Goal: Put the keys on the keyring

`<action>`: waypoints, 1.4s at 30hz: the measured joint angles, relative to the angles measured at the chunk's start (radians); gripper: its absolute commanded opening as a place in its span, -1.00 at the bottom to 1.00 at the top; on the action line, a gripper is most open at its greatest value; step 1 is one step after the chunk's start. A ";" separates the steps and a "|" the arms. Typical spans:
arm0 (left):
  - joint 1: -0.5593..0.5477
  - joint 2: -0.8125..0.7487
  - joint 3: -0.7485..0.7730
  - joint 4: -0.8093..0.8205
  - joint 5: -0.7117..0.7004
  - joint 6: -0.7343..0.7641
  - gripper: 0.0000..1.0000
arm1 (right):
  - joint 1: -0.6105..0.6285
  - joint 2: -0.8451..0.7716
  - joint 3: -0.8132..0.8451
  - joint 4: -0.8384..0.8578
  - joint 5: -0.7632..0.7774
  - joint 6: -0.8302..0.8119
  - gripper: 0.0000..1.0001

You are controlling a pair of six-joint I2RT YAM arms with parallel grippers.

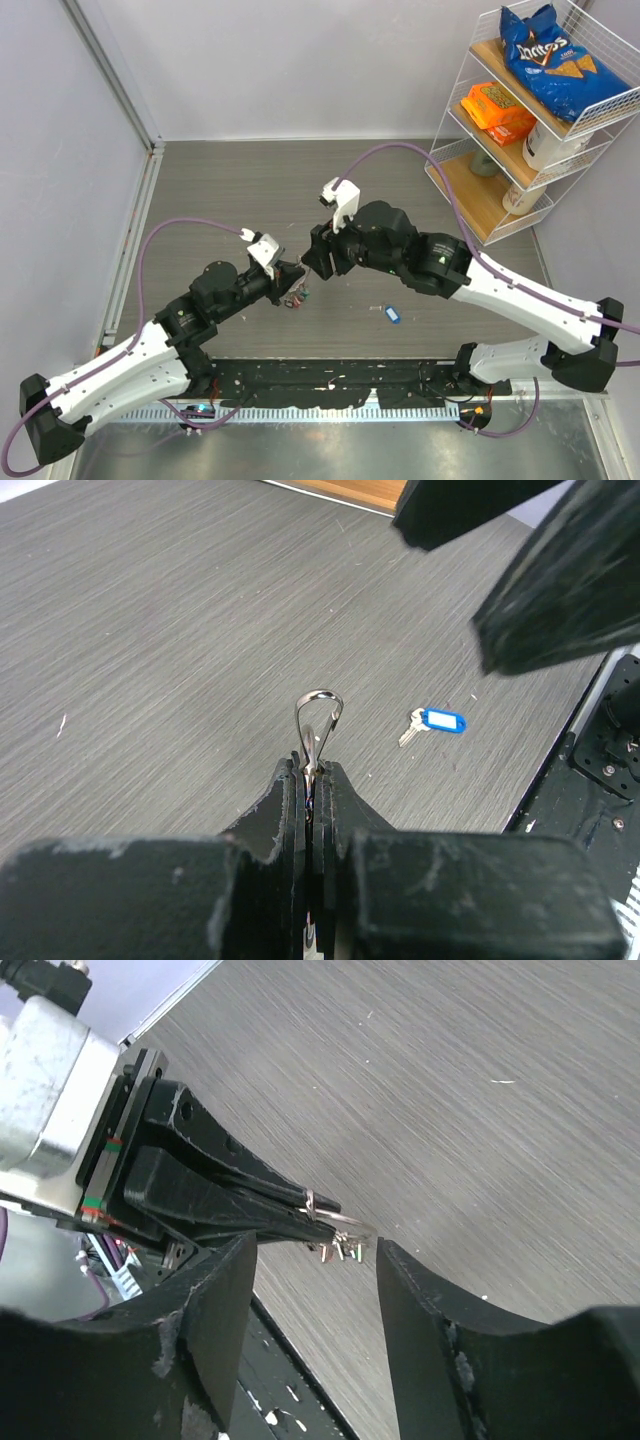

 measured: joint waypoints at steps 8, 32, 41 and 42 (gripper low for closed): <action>0.000 -0.011 0.000 0.000 0.000 0.000 -1.00 | 0.000 0.082 0.025 -0.006 -0.019 0.048 -0.01; 0.000 -0.022 0.000 0.000 0.011 0.000 -1.00 | 0.000 0.138 0.057 0.010 -0.037 0.074 -0.49; 0.000 -0.028 0.000 0.000 0.011 0.000 -1.00 | 0.000 0.156 0.089 0.019 -0.040 0.074 -0.62; 0.000 -0.028 0.000 0.000 0.011 0.000 -1.00 | 0.000 0.158 0.092 0.020 -0.041 0.074 -0.62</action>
